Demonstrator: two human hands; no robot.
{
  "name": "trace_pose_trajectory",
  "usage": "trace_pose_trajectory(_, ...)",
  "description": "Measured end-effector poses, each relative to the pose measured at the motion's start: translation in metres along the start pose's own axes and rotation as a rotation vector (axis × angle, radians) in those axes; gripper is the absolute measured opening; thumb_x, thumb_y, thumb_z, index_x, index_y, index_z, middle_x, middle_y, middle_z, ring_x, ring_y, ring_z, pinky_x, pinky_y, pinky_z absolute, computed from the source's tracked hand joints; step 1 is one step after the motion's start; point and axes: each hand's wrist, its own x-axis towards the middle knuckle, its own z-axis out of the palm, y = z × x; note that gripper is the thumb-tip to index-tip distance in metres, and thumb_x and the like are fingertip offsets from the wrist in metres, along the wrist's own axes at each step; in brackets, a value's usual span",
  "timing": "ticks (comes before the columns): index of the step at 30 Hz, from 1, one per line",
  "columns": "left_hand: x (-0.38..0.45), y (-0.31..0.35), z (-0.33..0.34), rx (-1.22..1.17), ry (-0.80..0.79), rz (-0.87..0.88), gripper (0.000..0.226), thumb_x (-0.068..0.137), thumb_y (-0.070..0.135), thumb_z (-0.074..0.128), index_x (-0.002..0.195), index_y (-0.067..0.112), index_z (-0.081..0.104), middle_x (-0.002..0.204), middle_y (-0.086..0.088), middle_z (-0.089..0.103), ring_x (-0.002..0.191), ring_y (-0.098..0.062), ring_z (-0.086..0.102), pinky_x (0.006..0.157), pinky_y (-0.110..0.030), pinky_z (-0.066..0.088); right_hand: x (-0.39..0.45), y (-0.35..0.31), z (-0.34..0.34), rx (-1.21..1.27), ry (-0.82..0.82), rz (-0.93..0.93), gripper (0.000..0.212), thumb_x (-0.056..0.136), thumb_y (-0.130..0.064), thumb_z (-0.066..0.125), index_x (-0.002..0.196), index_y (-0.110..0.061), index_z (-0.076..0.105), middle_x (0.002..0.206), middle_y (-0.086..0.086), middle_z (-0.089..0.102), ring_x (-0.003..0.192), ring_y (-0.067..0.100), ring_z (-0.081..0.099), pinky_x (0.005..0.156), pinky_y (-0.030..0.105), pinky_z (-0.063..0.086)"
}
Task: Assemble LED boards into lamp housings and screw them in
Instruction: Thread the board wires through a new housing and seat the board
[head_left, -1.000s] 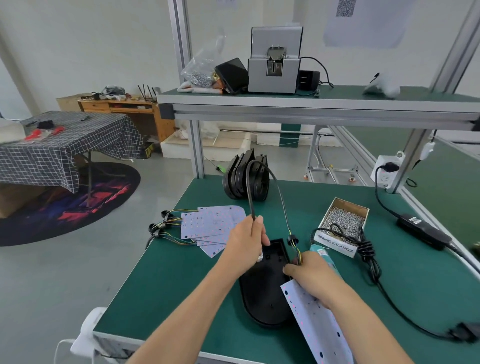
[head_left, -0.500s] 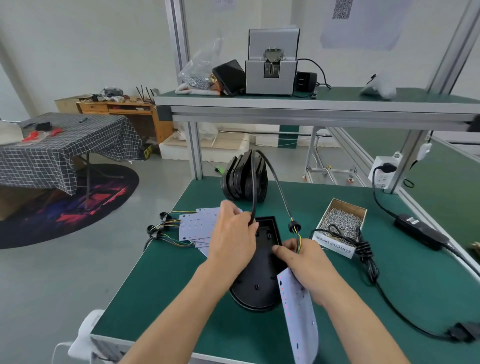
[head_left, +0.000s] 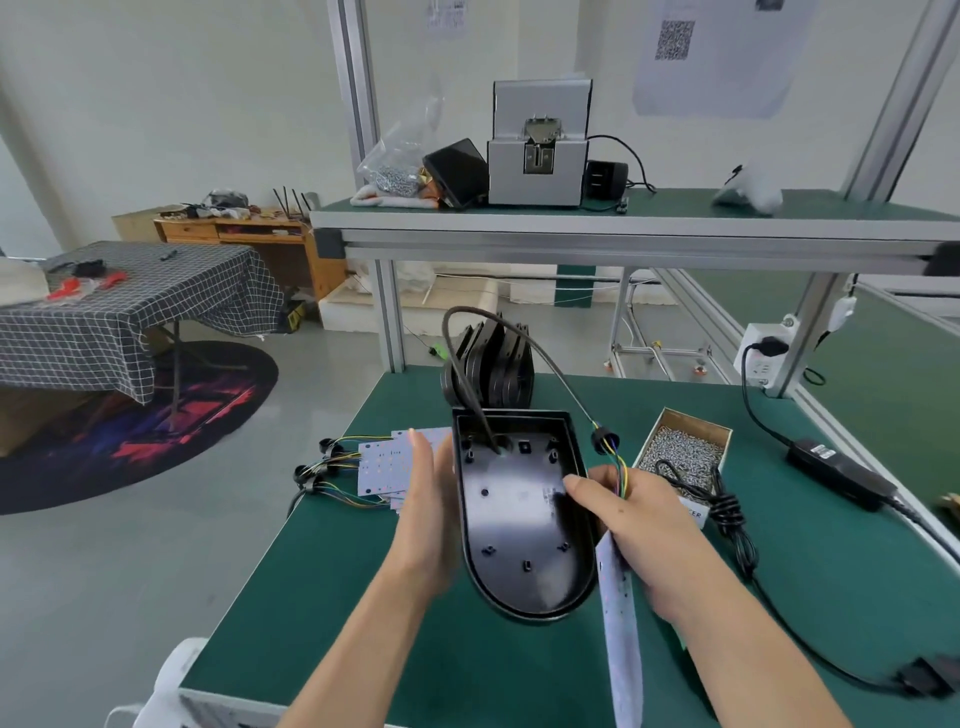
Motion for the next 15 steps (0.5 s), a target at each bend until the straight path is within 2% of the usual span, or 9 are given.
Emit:
trace_pose_trajectory(2,-0.003,-0.011,-0.001,-0.07,-0.078,-0.093,0.092,0.089,0.086,0.025,0.136,0.02,0.068,0.139,-0.012,0.066,0.13,-0.029,0.063,0.101,-0.041,0.055,-0.002,-0.003,0.001,0.093,-0.021,0.042,0.043,0.083,-0.037,0.075,0.073,0.0,0.055,0.079,0.005,0.047,0.074,0.019,0.041,0.074,0.033,0.032)
trace_pose_trajectory(3,-0.004,-0.016,0.001,-0.1,-0.103,-0.1,0.092,0.093,0.082,0.025,0.138,0.013,0.066,0.14,-0.015,0.065,0.132,-0.031,0.061,0.108,-0.045,0.05,-0.002,-0.005,0.002,0.137,-0.009,0.059,0.041,0.085,-0.033,0.077,0.074,-0.001,0.055,0.083,0.007,0.046,0.077,0.023,0.039,0.074,0.036,0.031)
trace_pose_trajectory(5,-0.007,-0.03,0.002,0.077,-0.085,0.045,0.061,0.109,0.052,0.034,0.134,0.006,0.063,0.132,-0.01,0.071,0.127,-0.028,0.064,0.115,-0.052,0.043,-0.002,-0.01,0.003,0.252,0.016,0.098,0.029,0.092,-0.024,0.076,0.072,-0.012,0.058,0.081,0.013,0.052,0.07,0.026,0.047,0.065,0.035,0.038)
trace_pose_trajectory(6,-0.008,-0.037,0.004,0.243,-0.043,0.127,0.039,0.105,0.037,0.044,0.123,0.01,0.066,0.12,-0.001,0.076,0.116,-0.022,0.069,0.113,-0.052,0.045,-0.001,-0.015,0.002,0.33,0.028,0.119,0.021,0.094,-0.021,0.073,0.076,-0.013,0.064,0.081,0.017,0.06,0.066,0.026,0.057,0.058,0.031,0.045)
trace_pose_trajectory(7,-0.008,-0.043,0.005,0.415,0.029,0.154,0.021,0.1,0.029,0.048,0.106,0.022,0.066,0.103,0.009,0.076,0.1,-0.017,0.07,0.108,-0.048,0.05,-0.001,-0.022,0.001,0.402,0.046,0.135,0.013,0.095,-0.018,0.071,0.084,-0.01,0.07,0.084,0.02,0.068,0.064,0.027,0.065,0.054,0.028,0.05)
trace_pose_trajectory(8,-0.008,-0.049,0.003,0.583,0.091,0.143,0.018,0.1,0.027,0.048,0.089,0.034,0.06,0.086,0.016,0.068,0.083,-0.015,0.063,0.094,-0.041,0.054,-0.001,-0.028,0.0,0.457,0.07,0.135,0.014,0.096,-0.016,0.069,0.094,-0.003,0.074,0.089,0.022,0.074,0.065,0.028,0.07,0.052,0.027,0.054)
trace_pose_trajectory(10,-0.013,-0.057,-0.002,0.83,0.172,0.11,0.042,0.109,0.032,0.042,0.068,0.04,0.05,0.065,0.018,0.05,0.063,-0.012,0.041,0.063,-0.024,0.041,0.002,-0.041,-0.006,0.495,0.115,0.11,0.02,0.097,-0.013,0.068,0.103,0.005,0.073,0.094,0.024,0.077,0.07,0.027,0.075,0.057,0.029,0.059)
trace_pose_trajectory(13,-0.023,-0.056,-0.011,0.897,0.222,0.024,0.043,0.11,0.038,0.038,0.076,0.027,0.063,0.056,0.009,0.055,0.05,-0.006,0.045,0.051,-0.018,0.037,0.009,-0.059,-0.014,0.565,0.161,0.095,0.02,0.097,-0.011,0.067,0.085,0.0,0.078,0.086,0.018,0.078,0.066,0.024,0.076,0.055,0.029,0.059)
trace_pose_trajectory(15,-0.029,-0.051,-0.02,1.028,0.217,-0.041,0.038,0.111,0.037,0.037,0.089,0.027,0.067,0.062,0.005,0.062,0.057,-0.007,0.055,0.061,-0.022,0.047,0.014,-0.073,-0.021,0.632,0.18,0.105,0.016,0.097,-0.012,0.067,0.088,-0.002,0.076,0.086,0.015,0.078,0.067,0.024,0.075,0.054,0.03,0.059)
